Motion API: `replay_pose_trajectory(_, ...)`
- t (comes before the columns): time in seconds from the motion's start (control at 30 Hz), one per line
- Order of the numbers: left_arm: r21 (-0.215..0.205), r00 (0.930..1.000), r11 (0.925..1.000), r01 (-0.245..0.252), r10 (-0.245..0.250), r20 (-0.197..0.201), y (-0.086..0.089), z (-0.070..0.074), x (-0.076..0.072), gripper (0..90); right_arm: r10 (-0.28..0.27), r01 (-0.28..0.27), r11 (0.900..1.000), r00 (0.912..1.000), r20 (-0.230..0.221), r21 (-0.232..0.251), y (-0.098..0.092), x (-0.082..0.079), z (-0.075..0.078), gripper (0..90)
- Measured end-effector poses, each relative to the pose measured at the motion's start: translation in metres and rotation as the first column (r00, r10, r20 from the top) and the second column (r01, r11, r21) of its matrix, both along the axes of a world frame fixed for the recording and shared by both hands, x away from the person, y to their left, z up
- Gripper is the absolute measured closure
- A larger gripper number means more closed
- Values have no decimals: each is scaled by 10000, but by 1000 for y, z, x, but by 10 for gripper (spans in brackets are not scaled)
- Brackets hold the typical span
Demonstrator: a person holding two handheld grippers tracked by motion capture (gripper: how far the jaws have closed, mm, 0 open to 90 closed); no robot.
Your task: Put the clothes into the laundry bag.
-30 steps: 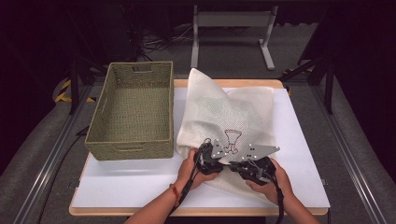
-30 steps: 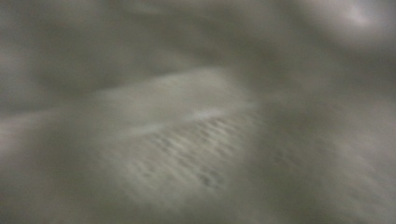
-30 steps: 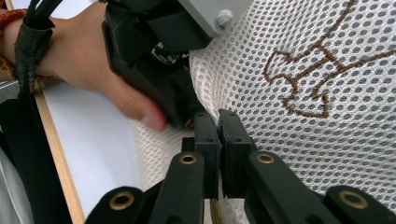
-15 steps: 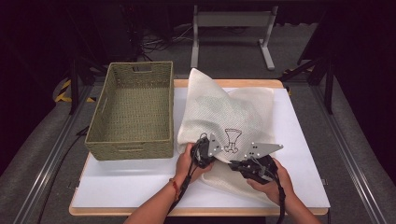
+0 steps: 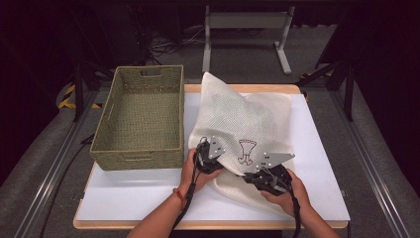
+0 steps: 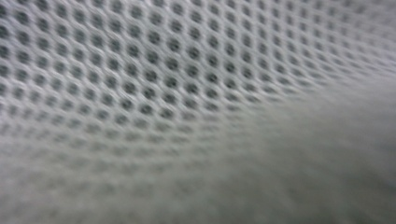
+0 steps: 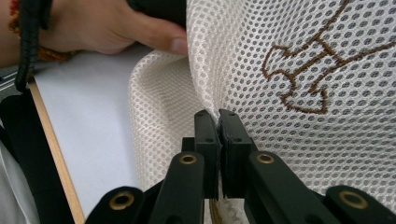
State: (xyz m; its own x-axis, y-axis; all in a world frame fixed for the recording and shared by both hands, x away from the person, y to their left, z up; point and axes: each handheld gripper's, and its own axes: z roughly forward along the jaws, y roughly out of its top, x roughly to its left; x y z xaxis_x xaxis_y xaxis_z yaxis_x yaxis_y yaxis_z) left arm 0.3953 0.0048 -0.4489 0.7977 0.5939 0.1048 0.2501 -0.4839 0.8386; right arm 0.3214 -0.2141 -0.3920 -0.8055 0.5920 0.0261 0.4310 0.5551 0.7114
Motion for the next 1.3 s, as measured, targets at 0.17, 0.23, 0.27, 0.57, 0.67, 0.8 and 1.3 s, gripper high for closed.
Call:
replay_pose_trajectory(0.17, -463, 9973, 9970, 617, -634, -363, 13, 2, -7, 453, -30, 30, 10000, 9999, 155, -21, 0, -1, 2, 871)
replay_pose_trajectory(0.23, -666, 9926, 9921, 1061, -1096, -519, 19, 4, -12, 416, -61, 61, 10000, 9998, 182, 10, -1, -2, 3, 871)
replay_pose_trajectory(0.27, -688, 9915, 9914, 1113, -1154, -593, 21, 4, -15, 396, -73, 72, 10000, 9998, 210, 22, -1, -1, 4, 871)
replay_pose_trajectory(0.57, -127, 9837, 9836, 1798, -1797, 86, 17, 8, -41, 545, -40, 41, 10000, 9997, 227, -13, -1, -1, 3, 871)
replay_pose_trajectory(0.67, -42, 9824, 9826, 1859, -1858, 193, 19, 11, -44, 626, -55, 55, 10000, 9997, 257, -2, -1, -2, 4, 871)
replay_pose_trajectory(0.8, -611, 9932, 9916, 1141, -1153, -175, 29, 16, -40, 674, -56, 53, 9999, 9996, 286, 104, -2, -3, 6, 871)
replay_pose_trajectory(1.3, 1550, 9991, 9878, 128, -189, 376, -12, -3, 0, 883, 76, -78, 9996, 9999, 94, 265, -1, -4, 5, 871)
